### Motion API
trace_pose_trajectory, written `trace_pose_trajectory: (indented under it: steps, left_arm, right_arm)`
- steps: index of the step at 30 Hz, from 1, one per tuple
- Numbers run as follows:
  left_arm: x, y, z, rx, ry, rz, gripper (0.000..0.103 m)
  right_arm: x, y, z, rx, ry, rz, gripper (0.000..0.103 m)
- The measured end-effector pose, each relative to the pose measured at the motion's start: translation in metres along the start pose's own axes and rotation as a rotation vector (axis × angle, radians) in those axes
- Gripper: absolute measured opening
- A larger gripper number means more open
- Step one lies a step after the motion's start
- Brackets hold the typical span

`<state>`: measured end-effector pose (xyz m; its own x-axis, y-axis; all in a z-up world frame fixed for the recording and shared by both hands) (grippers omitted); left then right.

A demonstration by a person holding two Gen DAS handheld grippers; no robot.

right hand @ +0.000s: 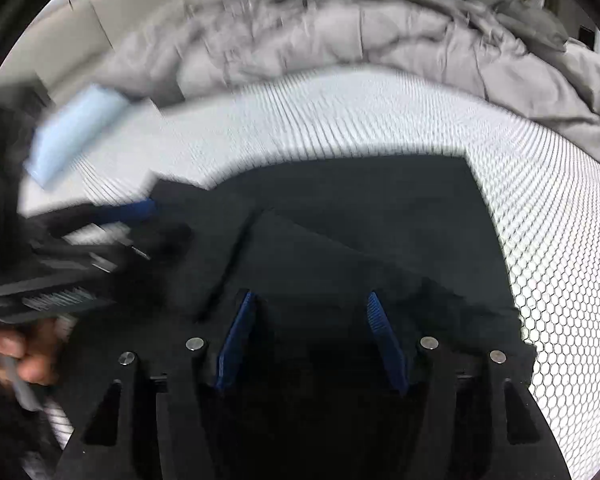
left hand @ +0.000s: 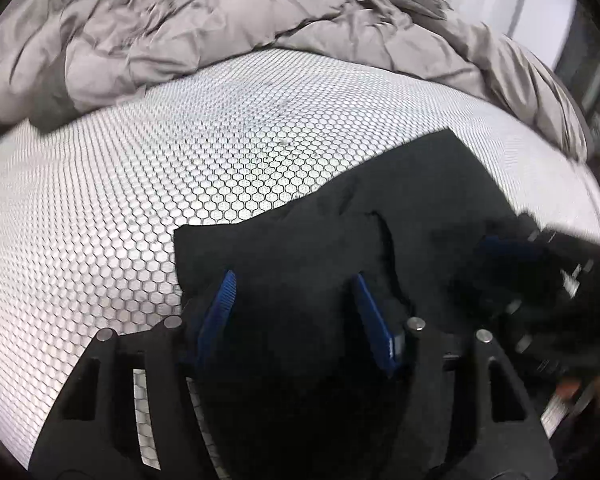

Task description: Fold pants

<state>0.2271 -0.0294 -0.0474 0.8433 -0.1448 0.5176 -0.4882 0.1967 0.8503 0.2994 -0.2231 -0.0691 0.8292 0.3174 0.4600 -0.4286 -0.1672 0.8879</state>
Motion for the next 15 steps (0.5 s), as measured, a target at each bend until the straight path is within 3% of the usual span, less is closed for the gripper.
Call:
trace_pose_trajectory:
  steps: [2,5,6,8,11,14,15]
  left_arm:
    - [-0.007,0.006,-0.004,0.005,-0.010,-0.003,0.060]
    - [-0.022,0.026,-0.020,0.043,0.048,0.005,0.061]
    - [-0.028,0.036,-0.023,0.045,0.061,0.015,0.061]
    - [-0.040,0.060,-0.023,-0.003,0.060,0.069,0.061]
    - [-0.068,0.086,0.017,-0.129,-0.036,0.122,0.064]
    - [-0.092,0.068,0.067,-0.219,-0.234,0.007,0.067]
    - [-0.099,0.061,0.075,-0.200,-0.280,-0.018,0.067]
  right_arm:
    - [-0.011,0.010,0.006,-0.077,0.026,0.000,0.059]
    - [-0.034,0.034,0.021,-0.081,0.044,0.029,0.058]
    - [-0.044,0.045,0.026,-0.119,0.051,0.049,0.059]
    - [-0.056,0.060,0.033,-0.142,0.026,0.087,0.062]
    - [-0.070,0.084,0.025,0.021,-0.031,0.152,0.062]
    - [-0.072,0.077,-0.013,0.154,0.058,0.126,0.064]
    - [-0.074,0.068,-0.025,0.165,0.103,0.097,0.065]
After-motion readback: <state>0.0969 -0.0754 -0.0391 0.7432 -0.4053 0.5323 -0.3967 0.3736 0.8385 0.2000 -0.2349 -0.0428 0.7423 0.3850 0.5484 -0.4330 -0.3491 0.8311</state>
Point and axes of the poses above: each gripper's, at about its wrist camera, not at the fingertips, and y roughly against the way its jaws point, z to its right, x to its top, the point moved 4 cm from there along -y, roughly the way its jaws point, and after that the axes turned 7 degrees about -z, right-handed, at the moved point
